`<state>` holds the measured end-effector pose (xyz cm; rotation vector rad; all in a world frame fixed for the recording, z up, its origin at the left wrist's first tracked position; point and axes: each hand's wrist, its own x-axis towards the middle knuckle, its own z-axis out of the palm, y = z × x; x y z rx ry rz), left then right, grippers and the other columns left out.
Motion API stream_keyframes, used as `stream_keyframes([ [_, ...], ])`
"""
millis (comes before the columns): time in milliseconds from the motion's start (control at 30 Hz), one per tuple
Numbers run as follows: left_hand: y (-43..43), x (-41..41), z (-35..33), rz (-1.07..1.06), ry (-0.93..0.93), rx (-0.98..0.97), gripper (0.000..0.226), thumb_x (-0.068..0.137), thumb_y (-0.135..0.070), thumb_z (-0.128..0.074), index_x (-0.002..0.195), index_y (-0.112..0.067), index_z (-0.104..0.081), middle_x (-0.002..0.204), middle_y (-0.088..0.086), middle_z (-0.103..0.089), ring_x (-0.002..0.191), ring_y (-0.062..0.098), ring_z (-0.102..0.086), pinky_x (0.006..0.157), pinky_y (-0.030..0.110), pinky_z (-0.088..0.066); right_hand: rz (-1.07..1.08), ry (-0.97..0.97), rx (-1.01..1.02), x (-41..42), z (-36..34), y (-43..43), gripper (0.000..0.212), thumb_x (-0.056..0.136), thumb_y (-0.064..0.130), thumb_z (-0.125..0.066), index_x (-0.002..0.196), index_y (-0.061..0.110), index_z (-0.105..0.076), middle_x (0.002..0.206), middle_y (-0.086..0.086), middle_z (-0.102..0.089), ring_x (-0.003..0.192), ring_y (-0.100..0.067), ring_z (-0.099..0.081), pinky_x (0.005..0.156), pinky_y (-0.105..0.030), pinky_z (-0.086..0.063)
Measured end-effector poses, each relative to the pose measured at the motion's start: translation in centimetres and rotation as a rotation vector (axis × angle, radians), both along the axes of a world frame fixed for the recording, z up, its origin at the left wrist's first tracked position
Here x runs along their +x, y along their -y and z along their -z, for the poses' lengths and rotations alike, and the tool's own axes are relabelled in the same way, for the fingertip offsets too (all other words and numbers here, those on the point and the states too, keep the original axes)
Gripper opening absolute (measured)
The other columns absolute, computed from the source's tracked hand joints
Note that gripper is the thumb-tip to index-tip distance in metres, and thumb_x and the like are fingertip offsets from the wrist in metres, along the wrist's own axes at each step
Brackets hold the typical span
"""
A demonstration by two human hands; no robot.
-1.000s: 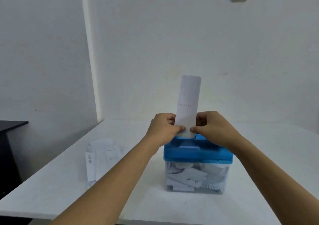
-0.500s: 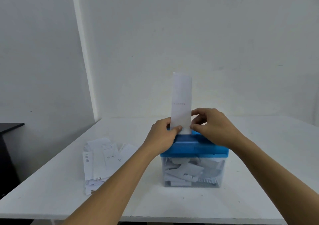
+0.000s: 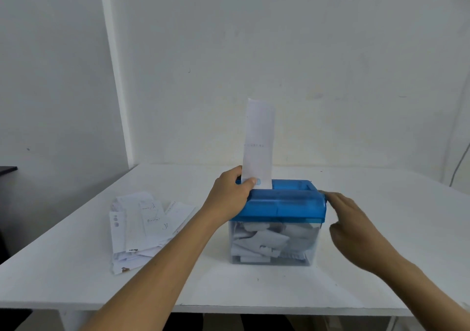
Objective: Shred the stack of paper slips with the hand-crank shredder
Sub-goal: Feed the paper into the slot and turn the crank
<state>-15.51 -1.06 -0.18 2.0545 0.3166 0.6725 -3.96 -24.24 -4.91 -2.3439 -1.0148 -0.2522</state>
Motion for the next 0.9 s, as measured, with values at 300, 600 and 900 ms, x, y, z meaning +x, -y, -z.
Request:
stream_keyframes([
  [300, 0.0, 0.0, 0.1, 0.017, 0.018, -0.021, 0.031, 0.104, -0.027, -0.053, 0.133, -0.020, -0.058, 0.124, -0.006, -0.064, 0.106, 0.013, -0.058, 0.085, 0.022, -0.046, -0.029, 0.110, -0.219, -0.9, 3.2, -1.0, 0.046, 0.100, 0.022, -0.047, 0.140, 0.026, -0.024, 0.134, 0.010, -0.031, 0.120, -0.006, -0.037, 0.115, -0.031, -0.035],
  [600, 0.3, 0.2, 0.3, -0.007, 0.036, -0.003, 0.021, 0.103, -0.027, -0.054, 0.122, -0.024, -0.062, 0.113, -0.010, -0.065, 0.099, 0.010, -0.060, 0.077, 0.022, -0.048, 0.098, 0.111, -0.371, -5.1, -1.6, 1.2, 0.015, 0.100, 0.041, -0.051, 0.099, 0.033, -0.038, 0.101, 0.017, -0.054, 0.081, -0.005, -0.053, 0.059, -0.013, -0.040],
  [900, 0.1, 0.0, 0.3, 0.029, 0.060, 0.007, 0.010, 0.101, -0.025, -0.057, 0.108, -0.030, -0.061, 0.103, -0.022, -0.064, 0.097, 0.003, -0.061, 0.077, 0.017, -0.049, 0.025, -0.072, -0.406, -2.8, -8.8, 1.8, 0.041, 0.084, 0.042, -0.071, 0.063, 0.011, -0.055, 0.054, 0.004, -0.046, 0.048, -0.008, -0.040, 0.050, -0.021, -0.035],
])
